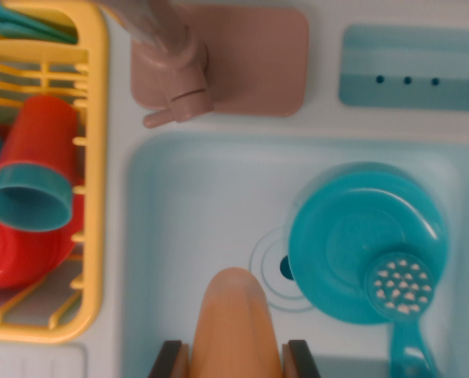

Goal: Pick detergent from the sink

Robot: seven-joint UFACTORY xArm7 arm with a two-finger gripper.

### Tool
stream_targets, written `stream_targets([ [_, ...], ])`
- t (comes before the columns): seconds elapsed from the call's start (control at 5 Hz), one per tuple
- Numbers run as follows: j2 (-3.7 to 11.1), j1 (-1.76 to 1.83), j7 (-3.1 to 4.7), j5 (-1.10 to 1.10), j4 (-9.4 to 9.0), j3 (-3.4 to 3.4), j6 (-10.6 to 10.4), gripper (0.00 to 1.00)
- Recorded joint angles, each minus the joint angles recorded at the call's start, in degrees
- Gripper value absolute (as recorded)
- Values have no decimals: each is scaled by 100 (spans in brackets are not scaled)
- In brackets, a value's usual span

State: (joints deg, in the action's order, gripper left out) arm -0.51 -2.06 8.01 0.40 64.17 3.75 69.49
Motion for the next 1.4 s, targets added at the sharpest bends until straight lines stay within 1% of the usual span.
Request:
stream_targets([
  [0.2, -80, 1, -6, -7, 188, -1, 268, 100],
  [0.4, -80, 1, -6, -7, 188, -1, 268, 100],
  [0.6, -155, 2, -12, -13, 366, -1, 521, 100],
  [0.8, -155, 2, -12, -13, 366, -1, 521, 100],
  [1.0, -229, 3, -18, -19, 539, -2, 767, 100],
  [1.2, -229, 3, -18, -19, 539, -2, 767, 100],
  [1.4, -297, 3, -24, -25, 699, -2, 995, 100],
])
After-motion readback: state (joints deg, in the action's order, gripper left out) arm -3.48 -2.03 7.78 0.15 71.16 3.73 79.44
